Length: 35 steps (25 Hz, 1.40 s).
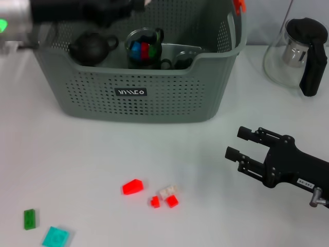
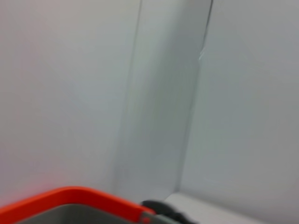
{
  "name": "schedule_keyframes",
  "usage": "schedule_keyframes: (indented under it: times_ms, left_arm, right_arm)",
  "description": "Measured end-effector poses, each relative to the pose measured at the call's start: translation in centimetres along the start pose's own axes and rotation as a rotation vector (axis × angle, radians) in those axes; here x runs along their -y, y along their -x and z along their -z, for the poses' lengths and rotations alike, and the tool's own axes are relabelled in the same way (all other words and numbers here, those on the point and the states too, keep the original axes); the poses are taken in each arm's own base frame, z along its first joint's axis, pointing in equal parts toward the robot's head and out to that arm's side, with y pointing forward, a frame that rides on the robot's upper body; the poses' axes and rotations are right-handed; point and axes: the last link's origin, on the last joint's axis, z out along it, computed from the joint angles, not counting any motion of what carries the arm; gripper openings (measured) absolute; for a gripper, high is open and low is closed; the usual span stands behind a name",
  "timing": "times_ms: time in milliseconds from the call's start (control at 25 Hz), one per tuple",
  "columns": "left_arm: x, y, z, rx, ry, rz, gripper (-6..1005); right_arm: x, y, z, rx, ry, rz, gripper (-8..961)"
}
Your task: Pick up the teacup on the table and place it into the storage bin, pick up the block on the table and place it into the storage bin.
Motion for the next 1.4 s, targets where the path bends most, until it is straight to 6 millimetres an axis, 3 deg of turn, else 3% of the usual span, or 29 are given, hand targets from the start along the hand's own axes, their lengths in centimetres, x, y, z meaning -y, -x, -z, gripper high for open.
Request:
schedule_keyframes:
  times_ms: [200, 400, 640, 1040, 1200, 1400]
  left_arm:
    - [2.0, -2.0, -4.7, 0.161, -0.155, -0.128, 173]
    - [2.7, -0.6, -8.7, 0.346, -0.300, -0.246, 175]
    - [2.9, 0.9, -10.6, 0.411, -0.413, -0.313, 176]
    - [3.2, 1.0, -11.4, 0.414, -0.488, -0.295, 179]
    - [2.9, 0.9, -11.2, 0.388, -0.494, -0.266, 310]
    - [1.0, 1.1, -8.3, 0.311, -0.398, -0.113, 519]
  right_arm:
    - [0.1, 0.2, -0.1, 0.004, -0.003, 0.004, 638]
    - [0.3, 0.3, -0.1, 0.008, -0.006, 0.007, 638]
    - [0.4, 0.4, -0.1, 0.014, -0.013, 0.009, 638]
    - [0.4, 0.3, 0.0, 0.013, -0.016, 0.004, 639]
    - [0.4, 0.2, 0.1, 0.010, -0.020, 0.002, 639]
    - [0.3, 0.1, 0.1, 0.009, -0.024, -0.002, 639]
